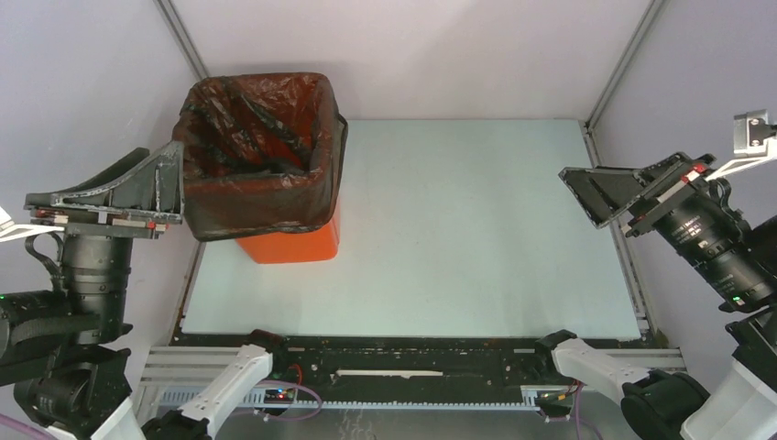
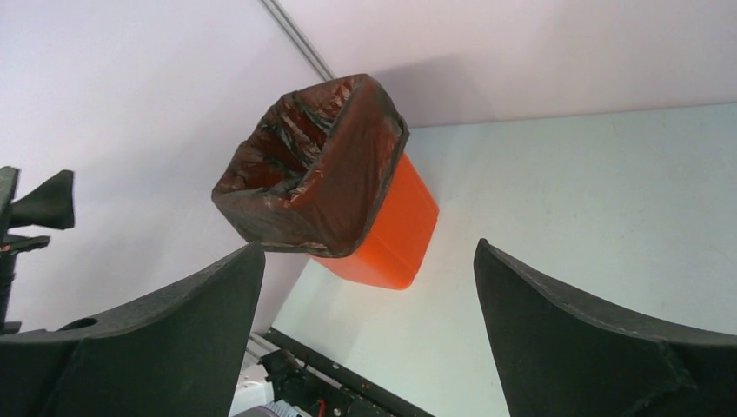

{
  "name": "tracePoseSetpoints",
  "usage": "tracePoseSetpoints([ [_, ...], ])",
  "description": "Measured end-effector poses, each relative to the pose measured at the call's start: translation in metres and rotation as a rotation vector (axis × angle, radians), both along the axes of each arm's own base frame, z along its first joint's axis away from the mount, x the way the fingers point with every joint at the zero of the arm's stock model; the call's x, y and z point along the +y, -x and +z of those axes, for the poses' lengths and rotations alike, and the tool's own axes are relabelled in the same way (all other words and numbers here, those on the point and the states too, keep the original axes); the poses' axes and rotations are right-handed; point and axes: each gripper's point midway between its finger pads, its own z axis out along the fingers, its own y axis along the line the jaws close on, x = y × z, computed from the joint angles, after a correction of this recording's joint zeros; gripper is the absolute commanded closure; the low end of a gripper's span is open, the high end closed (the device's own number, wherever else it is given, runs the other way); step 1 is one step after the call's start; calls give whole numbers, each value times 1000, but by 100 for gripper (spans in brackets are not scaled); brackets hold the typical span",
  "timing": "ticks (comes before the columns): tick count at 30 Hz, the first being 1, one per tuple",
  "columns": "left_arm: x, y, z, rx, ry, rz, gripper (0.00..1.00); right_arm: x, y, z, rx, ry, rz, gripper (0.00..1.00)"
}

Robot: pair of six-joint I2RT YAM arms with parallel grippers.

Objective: Put the trash bags into the trash bin

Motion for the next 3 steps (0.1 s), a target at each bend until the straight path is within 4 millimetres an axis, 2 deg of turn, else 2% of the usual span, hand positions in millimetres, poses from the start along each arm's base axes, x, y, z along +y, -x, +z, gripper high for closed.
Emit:
tracePoseSetpoints([
  [3,1,1,-3,8,0,2,0,-1,-7,-9,31,11,-22,0],
])
